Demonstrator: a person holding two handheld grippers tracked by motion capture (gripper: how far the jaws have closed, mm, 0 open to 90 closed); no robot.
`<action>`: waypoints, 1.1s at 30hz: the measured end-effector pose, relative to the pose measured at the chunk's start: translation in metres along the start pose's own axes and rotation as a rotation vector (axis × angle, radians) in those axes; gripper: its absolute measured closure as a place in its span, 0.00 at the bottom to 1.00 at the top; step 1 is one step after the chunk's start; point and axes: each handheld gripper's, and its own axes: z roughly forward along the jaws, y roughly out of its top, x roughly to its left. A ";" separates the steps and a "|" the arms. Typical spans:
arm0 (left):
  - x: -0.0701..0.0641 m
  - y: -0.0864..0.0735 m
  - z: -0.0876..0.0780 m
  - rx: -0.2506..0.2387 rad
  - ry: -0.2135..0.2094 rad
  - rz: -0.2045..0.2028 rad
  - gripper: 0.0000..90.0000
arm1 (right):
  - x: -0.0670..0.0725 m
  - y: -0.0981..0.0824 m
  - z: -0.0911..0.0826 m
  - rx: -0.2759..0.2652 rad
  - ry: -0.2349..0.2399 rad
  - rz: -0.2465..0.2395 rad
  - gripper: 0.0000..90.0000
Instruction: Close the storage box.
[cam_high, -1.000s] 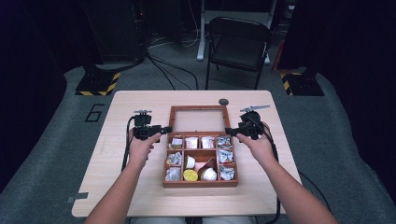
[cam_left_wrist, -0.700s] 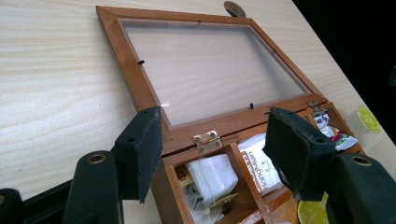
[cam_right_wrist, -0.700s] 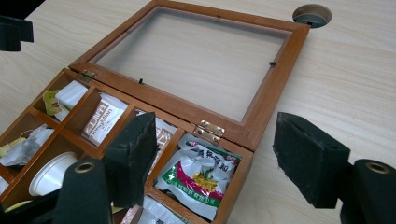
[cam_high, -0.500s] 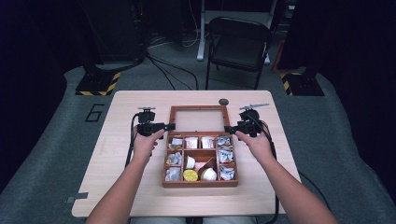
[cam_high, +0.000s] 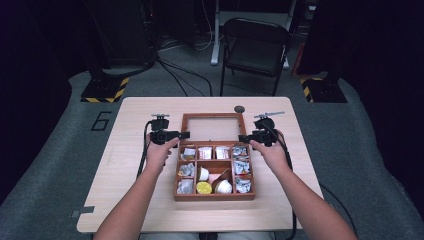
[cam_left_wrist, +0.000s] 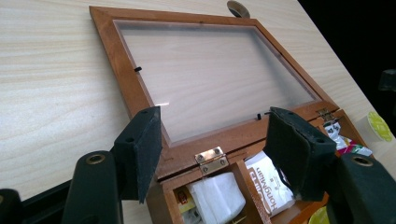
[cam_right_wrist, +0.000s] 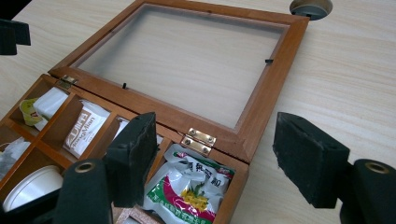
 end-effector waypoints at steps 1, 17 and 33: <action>0.001 0.000 0.001 -0.003 0.004 -0.005 0.40 | -0.001 0.000 0.001 -0.003 0.002 -0.008 0.33; 0.008 -0.002 0.020 0.035 0.044 -0.019 0.40 | -0.008 0.001 0.019 0.020 -0.015 0.015 0.33; 0.019 -0.002 0.032 0.051 0.066 -0.036 0.40 | -0.022 0.001 0.036 0.056 -0.022 0.067 0.33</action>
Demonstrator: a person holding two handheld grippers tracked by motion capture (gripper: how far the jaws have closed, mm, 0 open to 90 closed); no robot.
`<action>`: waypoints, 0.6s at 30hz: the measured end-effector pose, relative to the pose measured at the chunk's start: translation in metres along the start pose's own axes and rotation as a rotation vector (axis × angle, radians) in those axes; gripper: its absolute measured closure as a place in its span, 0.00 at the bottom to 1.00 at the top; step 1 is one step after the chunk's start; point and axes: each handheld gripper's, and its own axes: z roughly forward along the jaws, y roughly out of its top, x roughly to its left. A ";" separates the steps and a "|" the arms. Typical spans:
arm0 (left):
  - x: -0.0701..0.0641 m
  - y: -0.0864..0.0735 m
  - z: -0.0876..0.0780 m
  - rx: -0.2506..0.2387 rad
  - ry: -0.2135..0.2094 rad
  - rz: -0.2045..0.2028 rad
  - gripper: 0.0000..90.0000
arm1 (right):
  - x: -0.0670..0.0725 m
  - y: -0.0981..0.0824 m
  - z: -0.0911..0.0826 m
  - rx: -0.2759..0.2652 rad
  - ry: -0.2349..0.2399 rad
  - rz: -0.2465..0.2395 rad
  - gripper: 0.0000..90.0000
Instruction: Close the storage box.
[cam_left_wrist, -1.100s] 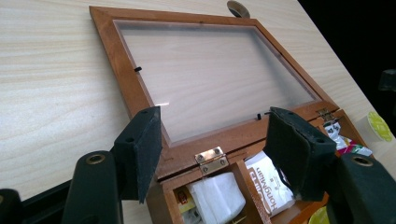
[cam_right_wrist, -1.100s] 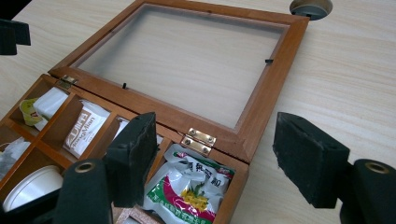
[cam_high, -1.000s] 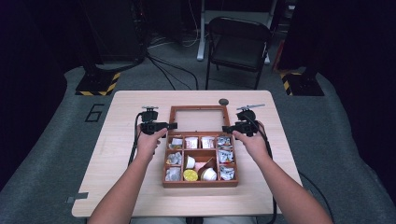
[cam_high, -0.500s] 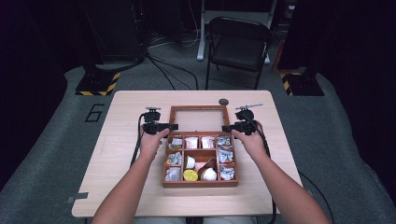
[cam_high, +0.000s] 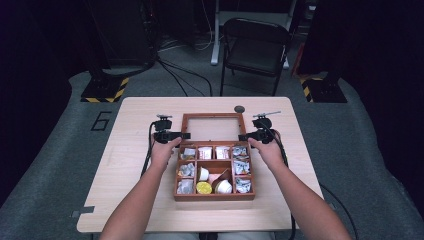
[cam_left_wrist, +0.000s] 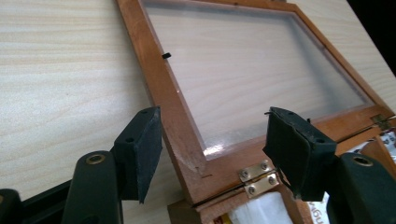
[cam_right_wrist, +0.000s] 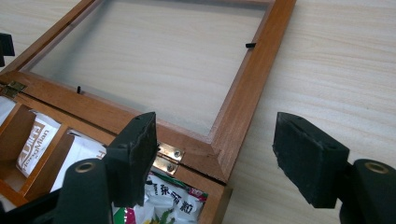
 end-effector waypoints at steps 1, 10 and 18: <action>0.000 0.000 0.001 -0.001 0.001 -0.010 0.40 | 0.000 0.000 0.001 0.003 0.001 0.003 0.33; 0.002 -0.002 0.010 0.006 -0.013 -0.024 0.40 | -0.001 0.000 0.014 0.016 0.008 0.026 0.34; 0.006 -0.003 0.014 0.009 -0.017 -0.055 0.41 | -0.003 0.000 0.023 0.031 0.020 0.059 0.36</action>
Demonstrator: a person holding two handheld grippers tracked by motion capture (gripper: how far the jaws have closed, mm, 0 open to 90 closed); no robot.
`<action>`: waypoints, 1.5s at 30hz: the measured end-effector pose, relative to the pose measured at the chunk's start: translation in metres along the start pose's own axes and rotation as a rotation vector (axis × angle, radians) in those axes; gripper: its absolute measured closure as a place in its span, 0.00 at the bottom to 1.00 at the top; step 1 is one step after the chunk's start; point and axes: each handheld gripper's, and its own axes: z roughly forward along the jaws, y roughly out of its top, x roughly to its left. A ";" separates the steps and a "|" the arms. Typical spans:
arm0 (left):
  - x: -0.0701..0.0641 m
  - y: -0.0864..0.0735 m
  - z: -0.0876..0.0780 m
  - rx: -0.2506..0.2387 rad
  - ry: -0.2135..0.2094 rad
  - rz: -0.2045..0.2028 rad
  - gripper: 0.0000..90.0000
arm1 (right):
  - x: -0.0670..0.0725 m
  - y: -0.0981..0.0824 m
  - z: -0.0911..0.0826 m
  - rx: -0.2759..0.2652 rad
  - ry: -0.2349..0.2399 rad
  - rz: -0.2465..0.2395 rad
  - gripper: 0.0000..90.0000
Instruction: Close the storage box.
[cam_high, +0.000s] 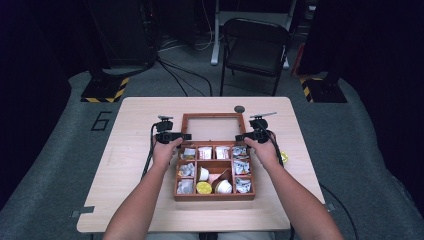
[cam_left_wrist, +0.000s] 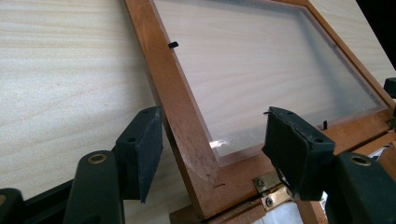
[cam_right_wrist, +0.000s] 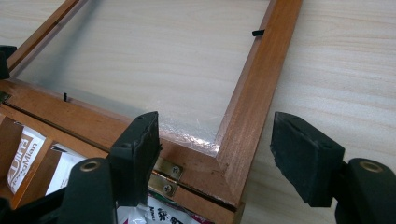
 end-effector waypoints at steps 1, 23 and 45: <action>0.000 0.000 0.000 0.002 0.001 -0.002 0.42 | 0.000 0.000 0.001 -0.001 0.001 0.001 0.36; 0.004 0.000 0.008 0.016 0.011 -0.014 0.43 | -0.003 0.001 0.010 0.001 0.014 0.023 0.37; 0.011 0.000 0.016 0.000 -0.049 -0.067 0.43 | -0.007 0.008 0.018 0.026 0.018 0.065 0.36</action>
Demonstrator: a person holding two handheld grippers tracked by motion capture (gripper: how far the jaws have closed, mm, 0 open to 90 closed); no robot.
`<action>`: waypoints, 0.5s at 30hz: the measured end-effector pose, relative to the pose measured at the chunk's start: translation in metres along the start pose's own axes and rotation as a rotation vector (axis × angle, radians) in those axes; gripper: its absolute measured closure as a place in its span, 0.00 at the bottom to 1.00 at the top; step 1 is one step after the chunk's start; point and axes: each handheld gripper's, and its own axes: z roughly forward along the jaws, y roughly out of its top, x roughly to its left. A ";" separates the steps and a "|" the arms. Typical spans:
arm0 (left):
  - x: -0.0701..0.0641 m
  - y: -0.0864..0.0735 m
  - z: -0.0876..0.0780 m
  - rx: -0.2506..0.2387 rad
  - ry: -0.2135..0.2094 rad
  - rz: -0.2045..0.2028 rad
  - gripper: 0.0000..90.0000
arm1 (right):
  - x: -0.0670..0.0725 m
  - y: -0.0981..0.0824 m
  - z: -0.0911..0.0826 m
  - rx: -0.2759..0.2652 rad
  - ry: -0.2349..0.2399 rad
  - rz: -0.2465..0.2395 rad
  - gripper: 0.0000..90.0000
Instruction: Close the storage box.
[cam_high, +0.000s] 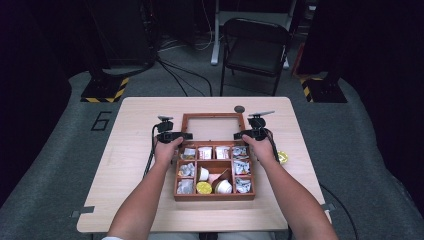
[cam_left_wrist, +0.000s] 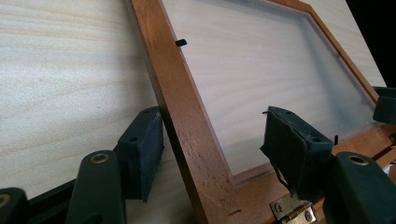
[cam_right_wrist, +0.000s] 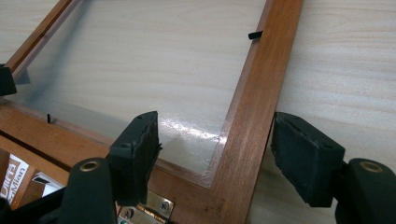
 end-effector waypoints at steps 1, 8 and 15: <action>0.000 0.000 0.000 0.000 -0.002 -0.003 0.43 | 0.000 0.000 0.001 0.000 0.002 0.001 0.35; 0.001 0.000 0.002 0.002 -0.006 -0.006 0.42 | -0.001 0.001 0.003 0.003 0.006 0.015 0.33; -0.002 0.004 0.004 0.034 0.007 -0.002 0.39 | -0.004 0.001 0.005 0.006 0.029 0.033 0.33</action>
